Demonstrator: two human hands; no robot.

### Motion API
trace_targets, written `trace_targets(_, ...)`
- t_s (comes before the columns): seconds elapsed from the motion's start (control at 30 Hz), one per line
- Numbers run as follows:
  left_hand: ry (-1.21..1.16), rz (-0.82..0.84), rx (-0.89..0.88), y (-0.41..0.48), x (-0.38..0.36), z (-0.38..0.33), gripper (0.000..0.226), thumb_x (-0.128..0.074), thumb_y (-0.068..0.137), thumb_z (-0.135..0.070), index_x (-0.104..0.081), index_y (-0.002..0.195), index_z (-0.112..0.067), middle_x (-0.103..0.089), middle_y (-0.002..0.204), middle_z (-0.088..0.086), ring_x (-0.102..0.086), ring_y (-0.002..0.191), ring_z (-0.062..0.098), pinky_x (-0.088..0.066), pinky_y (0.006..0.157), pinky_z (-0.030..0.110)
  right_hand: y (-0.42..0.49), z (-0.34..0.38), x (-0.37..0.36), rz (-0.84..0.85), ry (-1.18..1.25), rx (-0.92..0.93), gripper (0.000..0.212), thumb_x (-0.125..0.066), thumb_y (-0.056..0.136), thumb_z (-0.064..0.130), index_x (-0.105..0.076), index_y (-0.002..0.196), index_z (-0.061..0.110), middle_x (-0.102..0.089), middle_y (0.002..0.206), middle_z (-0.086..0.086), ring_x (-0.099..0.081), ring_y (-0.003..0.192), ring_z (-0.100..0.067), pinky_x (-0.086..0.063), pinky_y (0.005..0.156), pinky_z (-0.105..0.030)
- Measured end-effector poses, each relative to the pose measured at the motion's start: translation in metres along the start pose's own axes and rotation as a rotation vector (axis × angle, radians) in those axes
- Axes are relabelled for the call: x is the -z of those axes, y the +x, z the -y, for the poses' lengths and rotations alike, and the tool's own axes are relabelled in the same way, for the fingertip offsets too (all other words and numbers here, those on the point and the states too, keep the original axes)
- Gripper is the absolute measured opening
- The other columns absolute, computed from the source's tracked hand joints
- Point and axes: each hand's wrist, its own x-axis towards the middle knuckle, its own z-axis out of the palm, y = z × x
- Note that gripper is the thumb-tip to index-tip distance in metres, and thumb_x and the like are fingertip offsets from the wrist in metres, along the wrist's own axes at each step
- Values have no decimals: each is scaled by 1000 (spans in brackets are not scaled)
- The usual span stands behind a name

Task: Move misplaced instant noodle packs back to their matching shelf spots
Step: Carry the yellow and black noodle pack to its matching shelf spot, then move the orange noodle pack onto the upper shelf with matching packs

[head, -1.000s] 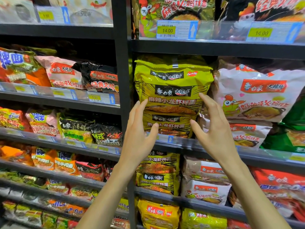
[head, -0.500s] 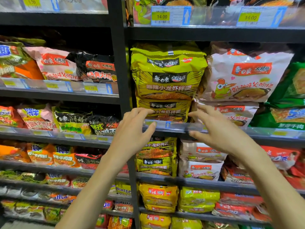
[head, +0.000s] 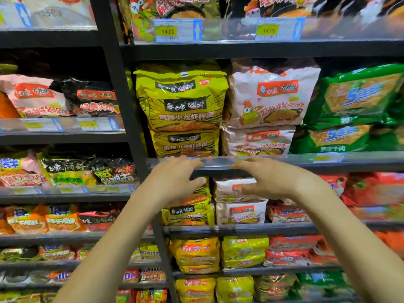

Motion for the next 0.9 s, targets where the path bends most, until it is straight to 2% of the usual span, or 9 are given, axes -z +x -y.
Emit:
trace_targets(0.17, 85, 15, -56, 16, 6, -48, 56, -49, 100, -56, -40, 151, -34, -54, 144, 4, -48, 135, 32, -45, 106, 50, -41, -31, -5, -18, -7, -110, 66, -55, 98, 50, -27, 155, 33, -32, 158, -7, -41, 139, -30, -42, 108, -44)
trace_targets(0.27, 128, 63, -108, 17, -2, -83, 57, -48, 100, -58, -40, 152, -35, -54, 147, 3, -50, 135, 30, -48, 103, 45, -81, -55, -14, -21, 30, -175, 65, -55, 98, 49, -28, 155, 33, -33, 158, -6, -41, 139, -31, -41, 109, -44)
trace_targets(0.37, 133, 124, -156, 15, -10, -123, 57, -47, 98, -62, -43, 150, -38, -52, 151, -1, -50, 137, 26, -47, 107, 47, -128, -84, -24, -3, 65, -246, 66, -57, 98, 45, -28, 156, 31, -36, 155, -8, -41, 139, -32, -40, 110, -42)
trace_targets(0.47, 133, 172, -186, 6, -13, -171, 58, -46, 98, -63, -42, 150, -37, -53, 148, 1, -50, 137, 28, -46, 106, 46, -176, -112, -34, 9, 92, -329, 67, -55, 98, 46, -25, 157, 32, -29, 160, -7, -39, 141, -32, -40, 110, -45)
trace_targets(0.53, 125, 155, -207, 0, -15, -204, 57, -47, 99, -61, -41, 150, -37, -54, 145, 3, -50, 135, 29, -45, 106, 46, -208, -127, -38, 8, 89, -382, 67, -54, 99, 47, -24, 157, 34, -24, 163, -9, -38, 141, -34, -41, 110, -46)
trace_targets(0.63, 135, 140, -260, -12, -21, -255, 56, -45, 100, -61, -43, 149, -34, -56, 138, 4, -52, 130, 31, -46, 104, 48, -254, -147, -43, 13, 103, -420, 68, -54, 98, 50, -22, 156, 39, -34, 156, -14, -40, 140, -36, -40, 111, -47)
trace_targets(0.77, 155, 136, -334, -24, -29, -316, 62, -47, 100, -60, -36, 155, -33, -50, 153, 1, -47, 140, 30, -45, 108, 45, -313, -176, -51, 19, 112, -484, 70, -57, 97, 49, -24, 157, 32, -34, 158, -10, -34, 145, -32, -36, 114, -47)
trace_targets(0.9, 121, 131, -432, -29, -39, -368, 62, -50, 97, -63, -37, 154, -40, -58, 147, -2, -53, 135, 28, -46, 108, 43, -371, -200, -60, 24, 131, -545, 70, -57, 98, 46, -21, 157, 36, -31, 160, -10, -36, 144, -30, -38, 112, -44)
